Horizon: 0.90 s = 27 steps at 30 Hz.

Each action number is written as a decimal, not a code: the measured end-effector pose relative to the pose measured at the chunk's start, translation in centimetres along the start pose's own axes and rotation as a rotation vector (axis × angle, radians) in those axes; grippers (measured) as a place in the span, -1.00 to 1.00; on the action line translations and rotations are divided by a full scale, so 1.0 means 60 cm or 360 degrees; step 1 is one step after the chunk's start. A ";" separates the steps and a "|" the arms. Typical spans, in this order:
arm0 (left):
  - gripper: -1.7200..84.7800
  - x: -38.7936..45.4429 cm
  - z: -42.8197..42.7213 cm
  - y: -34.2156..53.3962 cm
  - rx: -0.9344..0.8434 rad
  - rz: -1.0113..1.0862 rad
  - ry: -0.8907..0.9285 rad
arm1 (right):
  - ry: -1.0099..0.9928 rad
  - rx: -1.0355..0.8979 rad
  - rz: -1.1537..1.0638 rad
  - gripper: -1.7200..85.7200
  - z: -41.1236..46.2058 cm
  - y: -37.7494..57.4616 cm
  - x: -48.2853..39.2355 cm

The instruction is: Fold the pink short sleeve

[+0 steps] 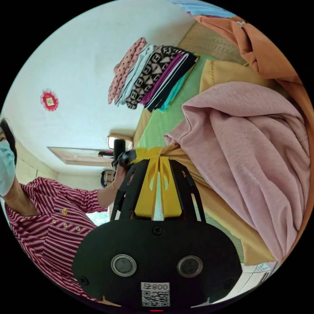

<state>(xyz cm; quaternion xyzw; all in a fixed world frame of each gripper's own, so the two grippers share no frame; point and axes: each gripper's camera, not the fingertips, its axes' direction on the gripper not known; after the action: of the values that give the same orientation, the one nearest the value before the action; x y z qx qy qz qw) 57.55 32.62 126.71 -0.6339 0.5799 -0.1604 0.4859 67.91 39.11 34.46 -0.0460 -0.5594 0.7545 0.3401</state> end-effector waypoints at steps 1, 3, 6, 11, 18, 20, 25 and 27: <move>-0.66 -0.004 0.016 -0.012 -0.0061 -0.0018 0.0010 | -0.0018 -0.0051 -0.0021 -0.96 0.023 0.010 -0.010; -0.69 -0.007 0.048 -0.022 -0.0192 -0.0025 -0.0009 | -0.0008 -0.0161 -0.0056 -0.96 0.065 0.022 -0.022; -0.85 -0.004 0.102 -0.020 -0.0482 -0.0030 -0.0123 | 0.0021 -0.0242 -0.0042 -0.95 0.101 0.035 -0.022; -0.90 0.003 0.060 0.007 -0.0314 -0.0085 -0.0259 | 0.0103 -0.0056 0.0080 -0.95 0.017 0.065 0.002; -0.91 0.023 0.039 0.042 -0.0305 -0.0076 -0.0300 | 0.0662 0.0704 0.0283 -0.83 -0.227 0.127 0.024; -0.91 0.037 0.040 0.054 -0.0294 -0.0074 -0.0280 | 0.0759 0.0830 0.0322 -0.74 -0.268 0.115 0.033; -0.91 0.068 0.038 0.079 -0.0311 -0.0059 -0.0210 | 0.0830 0.0789 0.0404 -0.66 -0.275 0.004 0.107; -0.91 0.083 0.035 0.091 -0.0326 -0.0045 -0.0191 | 0.0760 0.0708 0.0453 -0.70 -0.255 -0.034 0.143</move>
<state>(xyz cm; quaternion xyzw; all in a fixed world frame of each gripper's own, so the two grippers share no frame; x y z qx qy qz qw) 57.37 29.91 119.51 -0.6969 0.5541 -0.0688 0.4502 69.16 56.68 33.23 -0.2234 -0.2741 0.8657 0.3544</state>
